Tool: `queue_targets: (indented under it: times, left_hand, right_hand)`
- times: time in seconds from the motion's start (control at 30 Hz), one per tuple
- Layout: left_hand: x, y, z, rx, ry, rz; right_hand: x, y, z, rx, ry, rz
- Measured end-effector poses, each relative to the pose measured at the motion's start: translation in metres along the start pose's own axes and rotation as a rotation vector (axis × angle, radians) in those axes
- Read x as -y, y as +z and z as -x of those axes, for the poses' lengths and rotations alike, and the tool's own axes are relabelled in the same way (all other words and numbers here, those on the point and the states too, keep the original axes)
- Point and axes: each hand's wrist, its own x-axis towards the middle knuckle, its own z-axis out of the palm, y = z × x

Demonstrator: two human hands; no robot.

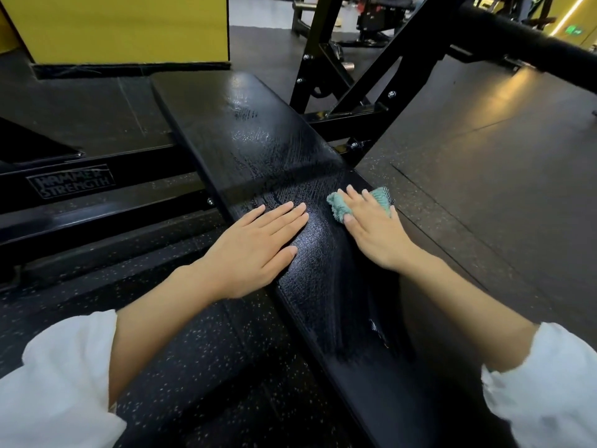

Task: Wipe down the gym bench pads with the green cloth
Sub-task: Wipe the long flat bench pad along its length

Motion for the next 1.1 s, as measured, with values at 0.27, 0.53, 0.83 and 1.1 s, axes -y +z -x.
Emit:
queue_targets:
  times: [0.27, 0.53, 0.83, 1.1]
  left_hand:
    - [0.000, 0.001, 0.001, -0.011, 0.004, 0.030]
    - [-0.006, -0.004, 0.000, 0.012, -0.018, 0.052]
    - [-0.021, -0.004, -0.004, 0.052, -0.013, 0.061]
    - [-0.032, 0.000, -0.005, 0.052, 0.011, 0.025]
  right_hand:
    - [0.009, 0.006, 0.147, 0.126, -0.196, -0.021]
    - [0.004, 0.004, 0.150, 0.137, -0.165, -0.031]
    - [-0.033, -0.005, 0.044, 0.004, -0.016, -0.023]
    - [-0.032, -0.006, 0.027, -0.010, 0.060, 0.005]
